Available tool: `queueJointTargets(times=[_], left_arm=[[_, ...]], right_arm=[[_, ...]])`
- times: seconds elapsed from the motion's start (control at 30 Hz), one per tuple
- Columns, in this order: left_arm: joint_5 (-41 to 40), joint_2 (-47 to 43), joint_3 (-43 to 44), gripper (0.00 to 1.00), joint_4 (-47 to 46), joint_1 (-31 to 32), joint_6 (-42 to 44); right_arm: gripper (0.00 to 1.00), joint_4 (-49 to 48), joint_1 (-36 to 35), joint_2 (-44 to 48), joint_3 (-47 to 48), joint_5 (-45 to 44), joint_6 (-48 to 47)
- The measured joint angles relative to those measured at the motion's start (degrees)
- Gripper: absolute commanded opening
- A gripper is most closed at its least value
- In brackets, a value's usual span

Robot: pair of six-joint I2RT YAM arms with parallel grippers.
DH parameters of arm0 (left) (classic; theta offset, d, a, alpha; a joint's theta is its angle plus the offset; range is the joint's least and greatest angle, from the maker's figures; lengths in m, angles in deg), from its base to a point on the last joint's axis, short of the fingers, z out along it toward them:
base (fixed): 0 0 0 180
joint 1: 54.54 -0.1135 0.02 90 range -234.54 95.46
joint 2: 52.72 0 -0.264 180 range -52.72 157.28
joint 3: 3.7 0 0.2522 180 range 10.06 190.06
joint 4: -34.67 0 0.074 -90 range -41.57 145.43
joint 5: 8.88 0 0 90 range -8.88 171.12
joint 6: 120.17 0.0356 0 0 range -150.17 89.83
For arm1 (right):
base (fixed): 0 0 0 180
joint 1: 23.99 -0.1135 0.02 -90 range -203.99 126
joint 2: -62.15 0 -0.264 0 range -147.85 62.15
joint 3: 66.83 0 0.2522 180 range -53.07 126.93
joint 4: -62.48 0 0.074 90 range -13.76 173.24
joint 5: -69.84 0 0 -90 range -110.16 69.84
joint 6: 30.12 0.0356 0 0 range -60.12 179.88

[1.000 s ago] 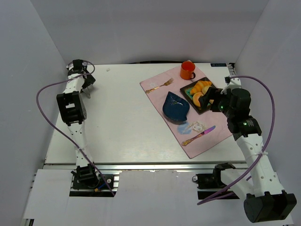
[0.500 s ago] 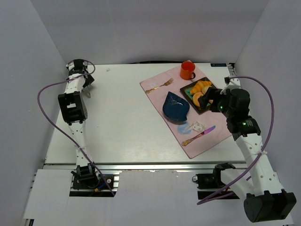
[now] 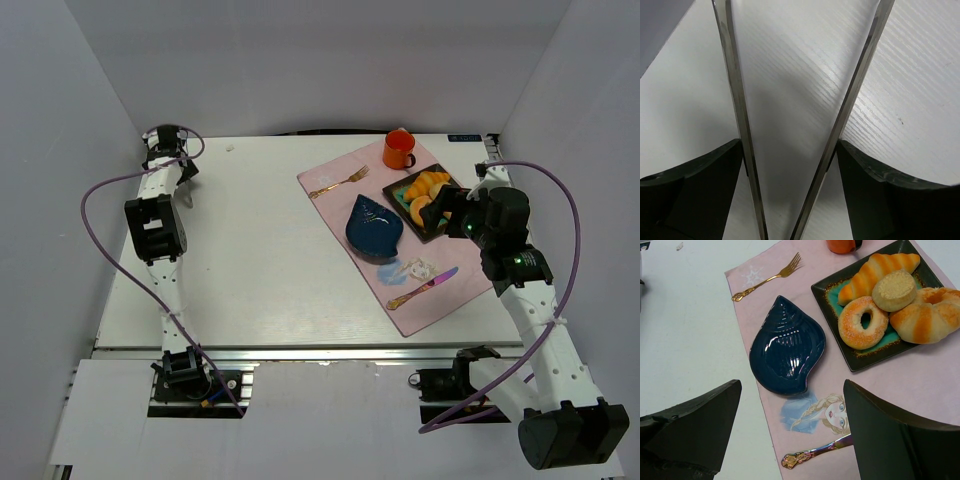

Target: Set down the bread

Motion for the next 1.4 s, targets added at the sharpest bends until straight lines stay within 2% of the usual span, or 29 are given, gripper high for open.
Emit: queueJointTargets(times=[0.07,0.1,0.13,0.53,0.67,0.87,1.1,1.23,1.4], left_arm=[[0.0,0.33,0.31,0.65,-0.44,-0.02,0.31],[0.2,0.46,0.39,0.57,-0.92,-0.02,0.39],[0.31,0.57,0.42,0.53,-1.46,0.0,0.61],[0.22,0.42,0.11,0.52,-2.29,0.0,1.27],[-0.17,-1.73,-2.82,0.51,-1.36,-0.09,1.68],[0.7,-11.39,-10.38,0.49,4.24,-0.17,3.15],[4.07,-27.04,-10.88,0.49,9.51,1.95,6.19],[7.17,-36.92,-13.94,0.5,11.06,7.63,8.63],[15.21,-45.51,-18.58,0.52,12.7,17.64,10.78]], right_arm=[[0.89,-0.02,0.0,0.0,0.0,-0.02,0.0],[0.89,-0.07,0.0,0.0,0.0,0.0,0.0],[0.89,-0.11,0.0,-0.02,0.0,-0.02,0.0],[0.89,-1.07,0.0,-0.33,-1.18,0.0,0.07],[0.89,-1.07,0.0,-0.33,-1.84,0.07,0.28],[0.89,-1.95,0.0,1.07,-3.37,1.16,1.66],[0.89,-2.43,-0.04,3.63,-5.66,1.86,2.86],[0.89,-2.27,-0.04,3.72,-5.6,1.27,2.93],[0.89,-1.51,-0.04,5.14,-4.59,-0.52,3.06]])
